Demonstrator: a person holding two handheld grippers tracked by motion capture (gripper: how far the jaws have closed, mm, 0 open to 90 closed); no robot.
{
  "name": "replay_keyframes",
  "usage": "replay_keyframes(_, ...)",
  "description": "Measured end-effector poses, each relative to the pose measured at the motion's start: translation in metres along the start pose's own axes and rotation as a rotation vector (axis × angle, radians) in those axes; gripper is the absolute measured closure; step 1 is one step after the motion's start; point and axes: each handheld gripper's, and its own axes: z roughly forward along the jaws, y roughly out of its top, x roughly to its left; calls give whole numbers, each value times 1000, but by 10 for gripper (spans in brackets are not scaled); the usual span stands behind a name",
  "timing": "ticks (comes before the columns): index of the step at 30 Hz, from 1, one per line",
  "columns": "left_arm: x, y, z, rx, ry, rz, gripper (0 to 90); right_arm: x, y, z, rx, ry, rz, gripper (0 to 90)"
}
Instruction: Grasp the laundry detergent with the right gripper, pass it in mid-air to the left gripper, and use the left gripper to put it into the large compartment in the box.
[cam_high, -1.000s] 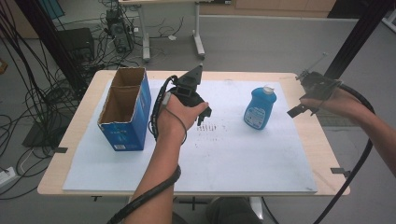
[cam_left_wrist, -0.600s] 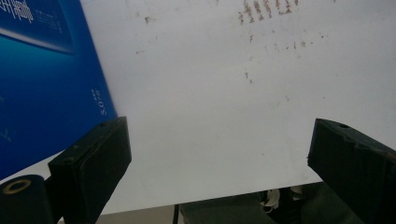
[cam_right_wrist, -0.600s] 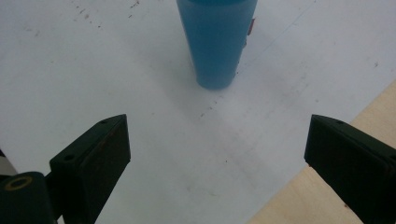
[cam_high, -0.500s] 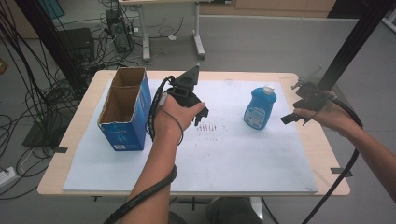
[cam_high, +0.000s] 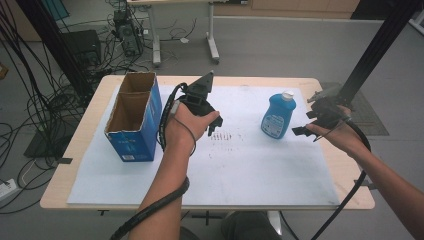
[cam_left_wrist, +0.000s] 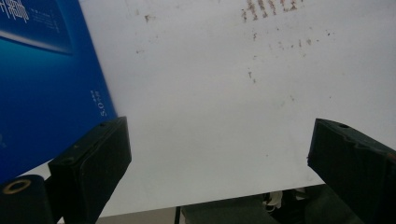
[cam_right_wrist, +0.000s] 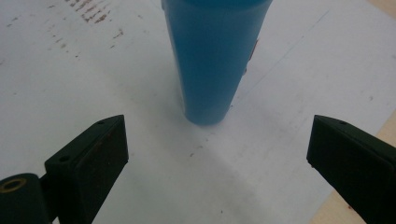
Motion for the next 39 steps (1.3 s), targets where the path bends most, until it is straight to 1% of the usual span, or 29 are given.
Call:
replay_keyframes(1, 0, 0, 0, 2, 4, 2, 65, 1, -1, 1, -15, -16, -5, 53)
replay_keyframes(3, 1, 0, -1, 2, 6, -1, 65, 1, -2, 3, -35, -28, -1, 52)
replay_keyframes(4, 1, 0, -1, -1, 4, -7, 65, 1, -3, 4, -45, -31, 1, 52)
replay_keyframes(5, 1, 0, -1, 1, 5, -1, 65, 1, -3, 4, -45, -31, 1, 52)
replay_keyframes(8, 1, 0, -1, -2, 7, -6, 65, 0, -5, 8, -63, -36, 14, 52)
replay_keyframes(13, -1, 1, 1, 5, 14, 1, 64, -1, -11, 18, -110, -52, 33, 51)
replay_keyframes(14, -2, 2, 2, 7, 14, 6, 64, 0, -11, 19, -120, -52, 31, 51)
replay_keyframes(16, -3, 2, 2, 7, 13, 1, 64, 1, -12, 23, -131, -47, 33, 51)
replay_keyframes(19, -4, 4, 3, 13, 14, 10, 64, 4, -10, 27, -141, -36, 20, 50)
replay_keyframes(22, -4, 5, 4, 15, 15, 8, 64, 7, -9, 31, -153, -30, 14, 47)
replay_keyframes(28, -4, 5, 3, 15, 19, 8, 64, 10, -5, 39, -160, -19, 9, 37)
replay_keyframes(30, -5, 5, 3, 13, 18, 7, 64, 10, -5, 40, -162, -20, 7, 35)
replay_keyframes(33, -6, 6, 3, 14, 18, 10, 64, 10, -3, 42, -179, -18, 8, 30)
replay_keyframes(35, -7, 6, 3, 12, 18, 4, 64, 10, -2, 43, -182, -17, 7, 30)
replay_keyframes(39, -9, 7, 2, 13, 17, 13, 64, 10, 0, 45, -196, -22, 7, 30)
